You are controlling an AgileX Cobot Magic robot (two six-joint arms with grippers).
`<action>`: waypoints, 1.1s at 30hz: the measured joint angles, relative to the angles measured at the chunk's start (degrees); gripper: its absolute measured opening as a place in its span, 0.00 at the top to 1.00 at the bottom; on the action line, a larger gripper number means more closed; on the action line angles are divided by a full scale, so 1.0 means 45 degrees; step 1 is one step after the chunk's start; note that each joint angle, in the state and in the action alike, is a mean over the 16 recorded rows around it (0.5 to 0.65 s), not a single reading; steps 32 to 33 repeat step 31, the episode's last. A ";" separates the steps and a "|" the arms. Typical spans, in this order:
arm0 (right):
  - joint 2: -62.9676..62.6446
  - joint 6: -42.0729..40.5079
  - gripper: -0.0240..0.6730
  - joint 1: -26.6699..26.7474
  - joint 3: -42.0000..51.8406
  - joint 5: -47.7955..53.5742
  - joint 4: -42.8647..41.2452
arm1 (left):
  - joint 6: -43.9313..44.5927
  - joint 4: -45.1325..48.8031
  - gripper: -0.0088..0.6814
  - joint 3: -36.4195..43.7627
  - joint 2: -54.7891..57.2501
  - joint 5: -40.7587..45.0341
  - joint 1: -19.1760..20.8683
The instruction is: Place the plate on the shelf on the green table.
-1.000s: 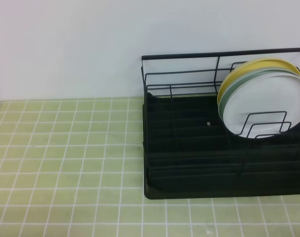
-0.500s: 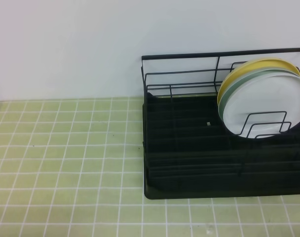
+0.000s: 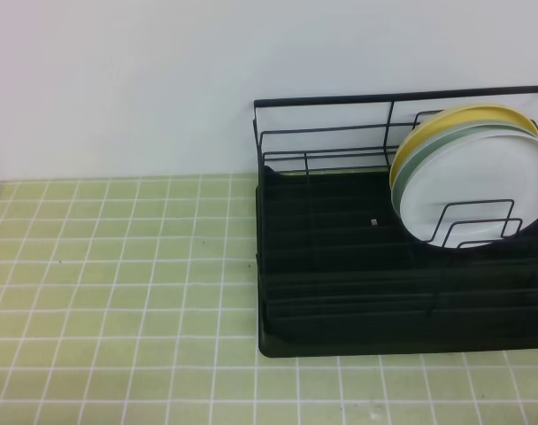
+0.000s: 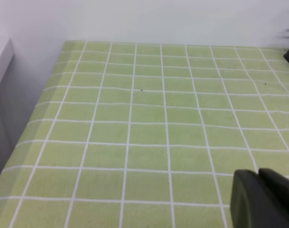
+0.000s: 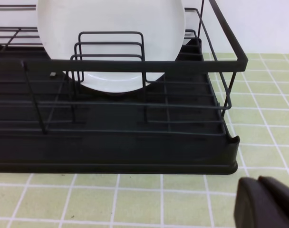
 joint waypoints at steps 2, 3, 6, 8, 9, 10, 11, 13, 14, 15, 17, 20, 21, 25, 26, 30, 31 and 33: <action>0.0000 -0.0001 0.97 0.0000 0.0000 0.0000 0.0000 | 0.0000 0.0000 0.99 0.0000 0.0000 0.0000 0.0000; 0.0000 -0.0001 0.97 0.0000 0.0000 0.0000 0.0000 | 0.0000 0.0000 0.99 0.0000 0.0000 0.0000 0.0000; 0.0000 -0.0001 0.97 0.0000 0.0000 0.0000 0.0000 | 0.0000 0.0000 0.99 0.0000 0.0000 0.0000 0.0000; 0.0000 -0.0001 0.97 0.0000 0.0000 0.0000 0.0000 | 0.0000 0.0000 0.99 0.0000 0.0000 0.0000 0.0000; 0.0000 -0.0001 0.97 0.0000 0.0000 0.0000 0.0000 | 0.0000 0.0000 0.99 0.0000 0.0000 0.0000 0.0000; 0.0000 -0.0001 0.97 0.0000 0.0000 0.0000 0.0000 | 0.0000 0.0000 0.99 0.0000 0.0000 0.0000 0.0000; 0.0000 -0.0001 0.97 0.0000 0.0000 0.0000 0.0000 | 0.0000 0.0000 0.99 0.0000 0.0000 0.0000 0.0000; 0.0000 -0.0001 0.97 0.0000 0.0000 0.0001 0.0000 | 0.0000 0.0000 0.99 0.0000 0.0000 0.0000 0.0000; 0.0000 -0.0001 0.97 0.0000 0.0000 0.0003 0.0000 | 0.0000 0.0000 0.99 0.0000 0.0000 0.0000 0.0000; 0.0000 -0.0001 0.97 0.0000 0.0000 0.0004 0.0000 | 0.0000 0.0000 0.99 0.0000 0.0000 0.0000 0.0000; 0.0000 -0.0001 0.97 0.0000 0.0000 0.0007 0.0000 | 0.0000 0.0000 0.99 0.0000 0.0000 0.0000 0.0000; 0.0000 -0.0001 0.97 0.0000 0.0000 0.0011 0.0000 | 0.0000 0.0000 0.99 0.0000 0.0000 0.0000 0.0000; 0.0000 -0.0001 0.97 0.0000 0.0000 0.0013 0.0000 | 0.0001 0.0000 0.99 0.0000 0.0000 0.0000 0.0000; 0.0000 -0.0001 0.97 0.0000 0.0000 0.0018 0.0000 | 0.0006 0.0000 0.99 0.0000 0.0000 0.0000 0.0000; 0.0000 -0.0001 0.97 0.0000 0.0000 0.0019 0.0000 | 0.0006 0.0000 0.99 0.0000 0.0000 0.0000 0.0000; 0.0000 -0.0001 0.97 0.0000 0.0000 0.0023 0.0000 | 0.0009 0.0000 0.99 0.0000 0.0000 0.0000 0.0000; 0.0000 -0.0001 0.97 0.0000 0.0000 0.0023 0.0000 | 0.0010 0.0000 0.99 0.0000 0.0000 0.0000 0.0000; 0.0000 -0.0001 0.97 0.0000 0.0000 0.0023 0.0000 | 0.0010 0.0000 0.99 0.0000 0.0000 0.0000 0.0000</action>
